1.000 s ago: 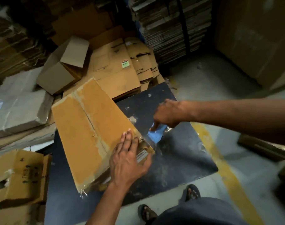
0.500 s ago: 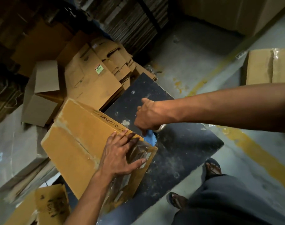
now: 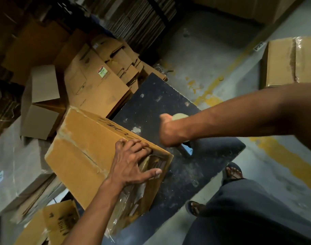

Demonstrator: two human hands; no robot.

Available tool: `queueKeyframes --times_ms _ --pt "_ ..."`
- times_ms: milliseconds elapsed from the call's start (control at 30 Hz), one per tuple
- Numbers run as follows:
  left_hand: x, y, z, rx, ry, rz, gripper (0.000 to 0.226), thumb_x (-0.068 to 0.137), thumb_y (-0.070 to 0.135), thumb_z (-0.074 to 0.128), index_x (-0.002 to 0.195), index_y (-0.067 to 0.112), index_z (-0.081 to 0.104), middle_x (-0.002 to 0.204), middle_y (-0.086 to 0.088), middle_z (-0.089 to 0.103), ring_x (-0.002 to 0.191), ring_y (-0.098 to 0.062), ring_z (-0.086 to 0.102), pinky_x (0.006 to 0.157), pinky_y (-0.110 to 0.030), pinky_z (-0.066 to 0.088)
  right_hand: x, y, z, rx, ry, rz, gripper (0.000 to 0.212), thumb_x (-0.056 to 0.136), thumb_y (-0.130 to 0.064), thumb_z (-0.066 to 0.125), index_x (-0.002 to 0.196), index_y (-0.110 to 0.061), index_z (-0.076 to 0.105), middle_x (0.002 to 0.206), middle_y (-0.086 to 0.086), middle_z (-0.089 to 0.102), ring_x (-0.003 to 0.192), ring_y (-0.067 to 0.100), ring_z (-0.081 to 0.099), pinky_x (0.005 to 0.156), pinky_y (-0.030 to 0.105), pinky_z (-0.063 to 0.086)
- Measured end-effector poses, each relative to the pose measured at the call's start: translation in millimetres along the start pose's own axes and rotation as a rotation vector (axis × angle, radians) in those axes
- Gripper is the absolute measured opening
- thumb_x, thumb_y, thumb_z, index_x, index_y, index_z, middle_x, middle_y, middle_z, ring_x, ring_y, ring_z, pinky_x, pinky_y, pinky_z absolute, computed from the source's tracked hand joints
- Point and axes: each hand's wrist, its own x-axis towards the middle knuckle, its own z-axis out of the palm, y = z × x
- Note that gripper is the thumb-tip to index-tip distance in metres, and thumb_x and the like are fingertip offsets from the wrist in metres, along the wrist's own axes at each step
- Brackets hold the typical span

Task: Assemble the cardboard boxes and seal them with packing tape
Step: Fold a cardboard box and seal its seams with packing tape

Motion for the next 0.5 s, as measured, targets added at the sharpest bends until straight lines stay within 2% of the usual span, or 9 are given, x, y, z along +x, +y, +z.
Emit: queueKeyframes --times_ms 33,100,133,200,267,367,433,500 --pt "0.4 -1.5 0.4 -0.014 -0.006 -0.005 0.087 0.081 0.095 0.032 0.118 0.030 0.076 0.130 0.007 0.069 0.128 -0.022 0.056 0.103 -0.057 0.032 6.7 2.8 5.3 -0.074 -0.138 0.013 0.032 0.093 -0.052 0.065 0.124 -0.047 0.058 0.122 -0.008 0.058 0.134 0.035 0.040 0.102 0.050 0.038" --pt "3.4 -4.2 1.9 -0.039 -0.039 -0.012 0.087 0.080 0.098 0.030 0.118 0.034 0.075 0.135 0.010 0.067 0.134 -0.020 0.052 0.104 -0.057 0.029 3.0 23.0 11.5 0.005 -0.146 0.053 0.036 0.096 -0.049 0.063 0.129 -0.034 0.063 0.133 -0.010 0.059 0.125 0.021 0.052 0.100 0.043 0.035" --pt "5.2 -4.5 2.9 -0.038 -0.068 -0.011 0.088 0.078 0.099 0.029 0.118 0.036 0.075 0.138 0.012 0.065 0.137 -0.019 0.049 0.105 -0.058 0.028 -0.8 38.1 18.6 0.065 -0.120 0.065 0.033 0.096 -0.051 0.064 0.124 -0.033 0.065 0.127 -0.011 0.062 0.116 0.019 0.055 0.098 0.042 0.034" --pt "12.9 -2.2 0.4 0.001 -0.161 -0.003 0.092 0.074 0.103 0.024 0.115 0.040 0.076 0.145 0.016 0.060 0.144 -0.017 0.040 0.110 -0.064 0.022 -0.8 58.7 28.1 0.160 -0.175 0.097 0.032 0.091 -0.059 0.067 0.113 -0.036 0.067 0.105 -0.015 0.065 0.102 0.017 0.057 0.097 0.038 0.037" --pt "23.9 3.0 -6.0 0.063 -0.282 0.021 0.100 0.068 0.107 0.012 0.118 0.046 0.074 0.151 0.019 0.053 0.150 -0.016 0.031 0.116 -0.066 0.011 4.3 66.8 32.1 0.222 -0.223 0.027 0.036 0.088 -0.060 0.072 0.117 -0.037 0.072 0.105 -0.018 0.069 0.101 0.016 0.064 0.090 0.032 0.043" --pt "39.1 9.3 -15.5 0.148 -0.430 0.054 0.113 0.060 0.108 -0.003 0.129 0.050 0.065 0.160 0.022 0.039 0.155 -0.015 0.017 0.118 -0.068 -0.002 18.2 75.8 45.5 0.417 -0.234 -0.101 0.042 0.097 -0.023 0.070 0.138 -0.029 0.066 0.130 -0.010 0.068 0.110 0.018 0.064 0.081 0.024 0.041" --pt "45.0 11.1 -21.1 0.196 -0.492 0.079 0.118 0.060 0.106 -0.008 0.139 0.049 0.059 0.165 0.019 0.032 0.157 -0.017 0.011 0.117 -0.071 -0.006 24.2 79.6 54.3 0.541 -0.222 -0.101 0.051 0.095 -0.004 0.064 0.141 -0.027 0.064 0.137 -0.005 0.066 0.109 0.020 0.064 0.077 0.022 0.042" --pt "44.4 7.9 -24.8 0.158 -0.489 0.076 0.123 0.062 0.105 -0.010 0.150 0.043 0.049 0.165 0.016 0.033 0.158 -0.017 0.011 0.118 -0.071 -0.008 30.0 81.7 59.9 0.630 -0.169 -0.092 0.058 0.091 0.006 0.058 0.139 -0.027 0.066 0.136 -0.003 0.067 0.101 0.019 0.062 0.078 0.022 0.045"
